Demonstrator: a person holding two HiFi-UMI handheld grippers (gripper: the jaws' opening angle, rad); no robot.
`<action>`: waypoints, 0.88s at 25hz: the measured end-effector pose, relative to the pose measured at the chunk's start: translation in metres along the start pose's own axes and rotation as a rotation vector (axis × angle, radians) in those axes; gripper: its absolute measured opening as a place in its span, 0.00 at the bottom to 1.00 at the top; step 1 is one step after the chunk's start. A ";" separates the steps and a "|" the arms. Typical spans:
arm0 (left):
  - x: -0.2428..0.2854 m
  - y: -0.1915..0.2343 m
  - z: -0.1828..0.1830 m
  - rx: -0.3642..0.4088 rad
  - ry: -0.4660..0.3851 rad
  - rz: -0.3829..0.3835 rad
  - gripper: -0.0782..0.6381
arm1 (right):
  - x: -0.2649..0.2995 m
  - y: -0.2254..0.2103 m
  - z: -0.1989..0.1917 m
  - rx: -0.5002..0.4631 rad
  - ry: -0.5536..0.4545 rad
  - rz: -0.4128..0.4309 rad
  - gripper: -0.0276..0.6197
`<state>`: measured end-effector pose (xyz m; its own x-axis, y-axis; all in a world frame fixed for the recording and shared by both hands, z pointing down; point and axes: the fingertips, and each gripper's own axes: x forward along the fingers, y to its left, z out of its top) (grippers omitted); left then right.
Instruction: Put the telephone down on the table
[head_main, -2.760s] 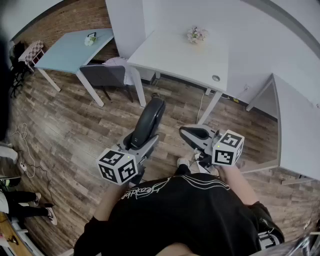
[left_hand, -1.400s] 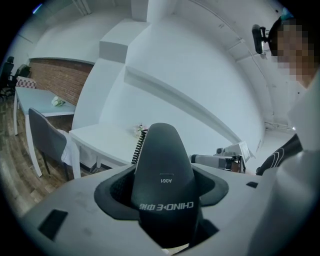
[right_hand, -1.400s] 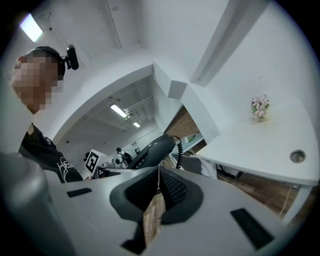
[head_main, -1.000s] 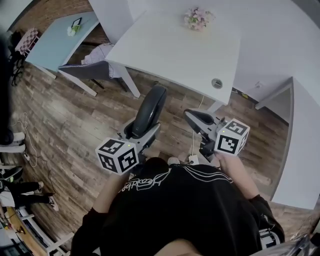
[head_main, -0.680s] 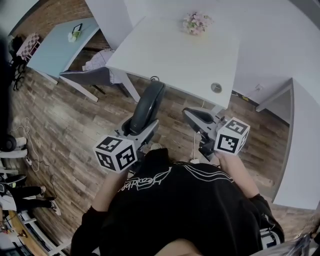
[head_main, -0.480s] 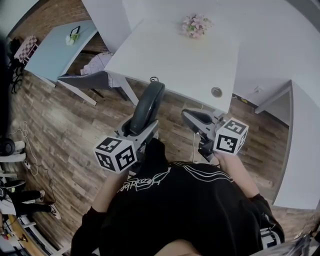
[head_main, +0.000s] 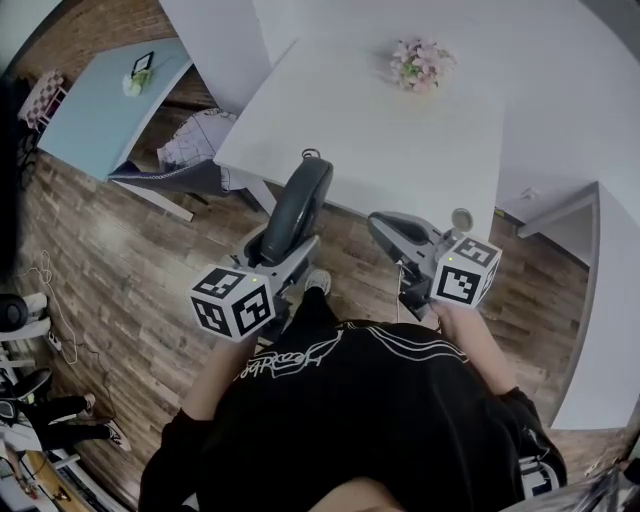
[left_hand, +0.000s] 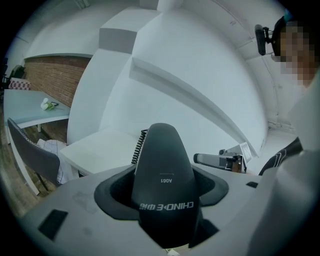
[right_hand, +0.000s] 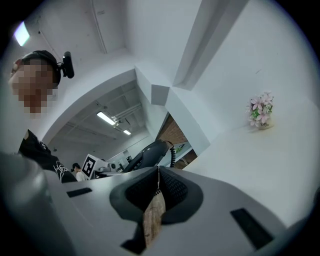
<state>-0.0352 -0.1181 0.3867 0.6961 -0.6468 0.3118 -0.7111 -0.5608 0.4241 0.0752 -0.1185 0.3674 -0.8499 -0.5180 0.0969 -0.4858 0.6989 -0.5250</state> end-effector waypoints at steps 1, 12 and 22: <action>0.006 0.012 0.006 -0.003 0.009 -0.003 0.51 | 0.011 -0.008 0.004 0.009 0.000 -0.007 0.10; 0.075 0.121 0.073 -0.012 0.089 -0.066 0.51 | 0.108 -0.082 0.043 0.085 -0.006 -0.105 0.10; 0.119 0.187 0.098 0.015 0.131 -0.078 0.51 | 0.154 -0.123 0.061 0.083 0.017 -0.172 0.10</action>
<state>-0.0948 -0.3503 0.4196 0.7556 -0.5287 0.3867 -0.6550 -0.6151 0.4390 0.0170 -0.3146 0.3950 -0.7594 -0.6174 0.2050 -0.6062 0.5571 -0.5676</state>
